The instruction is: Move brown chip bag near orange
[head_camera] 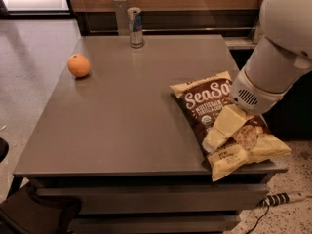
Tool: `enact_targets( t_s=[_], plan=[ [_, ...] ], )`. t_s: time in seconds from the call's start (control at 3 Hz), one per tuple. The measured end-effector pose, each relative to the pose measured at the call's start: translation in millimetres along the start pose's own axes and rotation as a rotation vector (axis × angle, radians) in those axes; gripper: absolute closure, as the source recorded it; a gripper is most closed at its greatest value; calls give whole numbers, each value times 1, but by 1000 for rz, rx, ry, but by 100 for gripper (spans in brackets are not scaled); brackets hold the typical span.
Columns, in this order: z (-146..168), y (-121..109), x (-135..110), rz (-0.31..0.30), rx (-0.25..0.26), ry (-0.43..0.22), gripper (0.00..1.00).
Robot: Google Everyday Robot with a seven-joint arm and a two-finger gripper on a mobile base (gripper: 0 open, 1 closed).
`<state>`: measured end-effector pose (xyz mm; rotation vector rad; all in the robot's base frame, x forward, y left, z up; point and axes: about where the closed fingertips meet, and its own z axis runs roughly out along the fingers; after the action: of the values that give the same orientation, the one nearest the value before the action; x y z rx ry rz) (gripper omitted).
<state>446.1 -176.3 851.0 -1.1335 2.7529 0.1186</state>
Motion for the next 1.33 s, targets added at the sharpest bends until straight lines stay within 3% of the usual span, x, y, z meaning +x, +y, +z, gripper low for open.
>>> enact_targets(
  t_s=[0.33,0.67,1.33],
  plan=[
    [29,-11,1,43,-14,-8,1],
    [48,-29,3,76,-30,-25,23],
    [40,-29,2,76,-30,-25,69]
  ],
)
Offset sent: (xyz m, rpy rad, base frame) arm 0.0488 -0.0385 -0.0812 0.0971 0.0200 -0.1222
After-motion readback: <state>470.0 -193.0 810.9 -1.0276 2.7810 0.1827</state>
